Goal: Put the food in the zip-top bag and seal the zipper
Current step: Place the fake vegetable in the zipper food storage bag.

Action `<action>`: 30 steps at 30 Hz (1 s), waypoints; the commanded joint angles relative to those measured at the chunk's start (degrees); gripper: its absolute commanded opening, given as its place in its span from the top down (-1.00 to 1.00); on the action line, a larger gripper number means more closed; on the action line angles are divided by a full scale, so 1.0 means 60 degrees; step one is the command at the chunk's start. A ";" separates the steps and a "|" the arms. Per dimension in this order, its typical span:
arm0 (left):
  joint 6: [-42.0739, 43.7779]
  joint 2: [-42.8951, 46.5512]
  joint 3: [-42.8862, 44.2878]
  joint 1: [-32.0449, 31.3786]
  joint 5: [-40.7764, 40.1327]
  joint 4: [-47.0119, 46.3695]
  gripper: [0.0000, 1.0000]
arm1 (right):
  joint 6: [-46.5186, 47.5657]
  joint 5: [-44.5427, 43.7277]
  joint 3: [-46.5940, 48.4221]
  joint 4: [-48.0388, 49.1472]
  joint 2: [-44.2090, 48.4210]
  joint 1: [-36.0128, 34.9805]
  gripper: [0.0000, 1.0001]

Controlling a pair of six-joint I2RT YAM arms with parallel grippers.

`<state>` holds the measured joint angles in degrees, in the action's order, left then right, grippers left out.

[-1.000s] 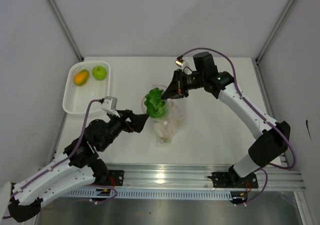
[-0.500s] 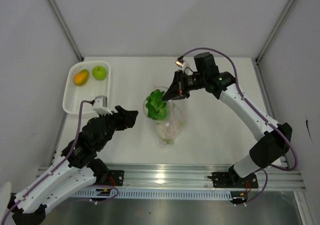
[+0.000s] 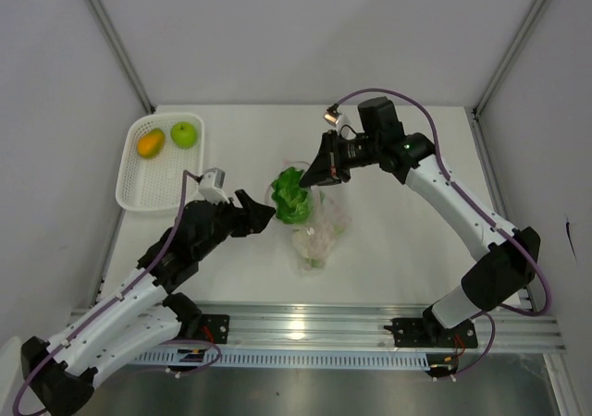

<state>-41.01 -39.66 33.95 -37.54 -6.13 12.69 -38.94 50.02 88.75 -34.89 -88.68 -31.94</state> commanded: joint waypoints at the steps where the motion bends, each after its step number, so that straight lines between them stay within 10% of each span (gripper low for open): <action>1: -0.0225 -0.0099 0.0171 0.0133 0.0568 -0.0708 -0.55 | 0.0030 0.0203 0.0355 0.0308 0.0279 -0.0110 1.00; 9: -0.0298 -0.0787 0.0331 0.0236 0.0860 -0.0503 -0.28 | -0.0044 0.0159 0.0457 0.0396 0.0250 -0.0272 1.00; 21: -0.0079 -0.1549 0.0405 0.0690 0.3816 -0.3298 0.99 | 0.0746 -0.0745 0.0663 -0.0438 0.0103 -0.0345 1.00; 30: -0.0691 -0.2529 0.2569 0.1041 0.7931 -0.4997 0.99 | 0.2446 -0.5875 0.1539 -0.2987 0.0747 0.0314 1.00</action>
<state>-42.15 -53.15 41.23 -32.53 28.18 -6.59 -29.56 27.90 92.75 -47.20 -88.16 -31.57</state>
